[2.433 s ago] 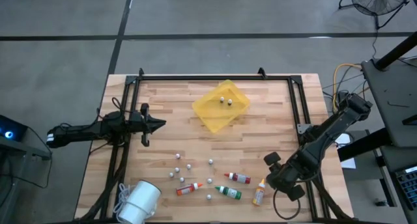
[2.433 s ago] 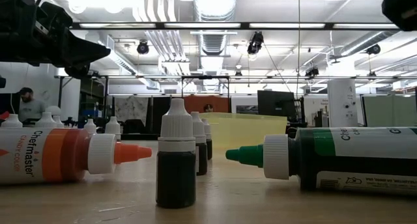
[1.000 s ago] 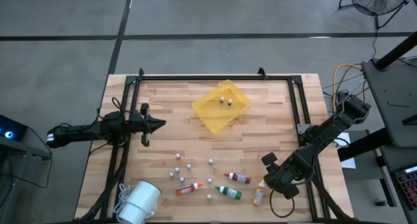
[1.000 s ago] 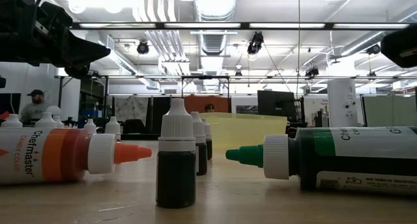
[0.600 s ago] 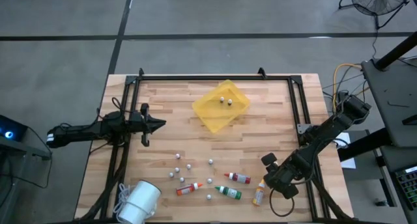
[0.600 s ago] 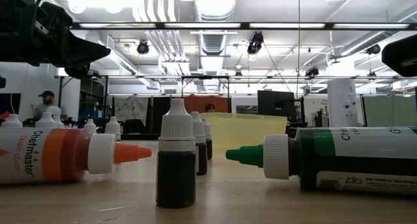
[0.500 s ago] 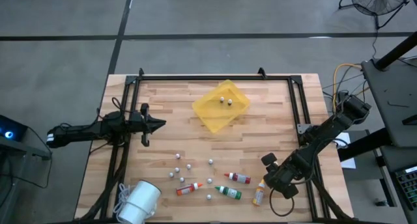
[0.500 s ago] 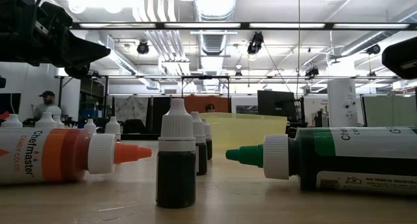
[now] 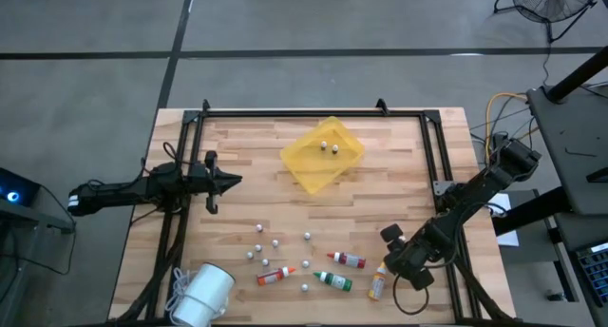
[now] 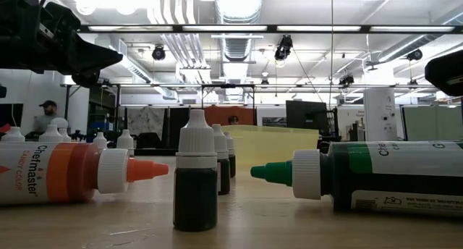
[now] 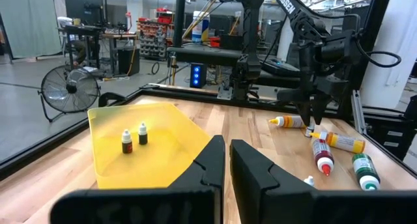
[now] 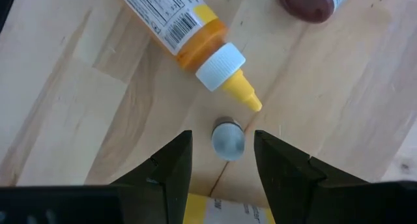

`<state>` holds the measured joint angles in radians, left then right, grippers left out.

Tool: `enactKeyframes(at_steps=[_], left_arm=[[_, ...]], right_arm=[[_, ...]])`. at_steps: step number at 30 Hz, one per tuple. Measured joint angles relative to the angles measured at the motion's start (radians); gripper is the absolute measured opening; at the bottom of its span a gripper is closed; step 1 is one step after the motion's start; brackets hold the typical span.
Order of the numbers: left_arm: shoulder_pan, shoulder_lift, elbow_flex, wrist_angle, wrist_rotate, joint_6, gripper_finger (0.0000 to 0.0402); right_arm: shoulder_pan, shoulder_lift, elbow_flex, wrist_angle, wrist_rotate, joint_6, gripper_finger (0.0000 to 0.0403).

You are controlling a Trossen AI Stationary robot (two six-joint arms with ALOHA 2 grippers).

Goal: Pick & Place food coloring
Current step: Put the small black food coloring bottle into the yellow bin

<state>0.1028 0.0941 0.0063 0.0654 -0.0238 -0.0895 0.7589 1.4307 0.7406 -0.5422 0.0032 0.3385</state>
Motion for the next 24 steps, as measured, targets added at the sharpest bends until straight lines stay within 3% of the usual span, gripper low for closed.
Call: enactKeyframes(at_steps=[14,24], left_arm=[[0.000,0.000,0.000,0.000,0.000,0.000,0.0000],[-0.001,0.000,0.000,0.000,0.000,0.000,0.0000]], right_arm=[[0.000,0.000,-0.019,0.028,0.000,0.011,0.0151],[-0.001,0.000,-0.024,0.033,0.000,0.010,0.0099]])
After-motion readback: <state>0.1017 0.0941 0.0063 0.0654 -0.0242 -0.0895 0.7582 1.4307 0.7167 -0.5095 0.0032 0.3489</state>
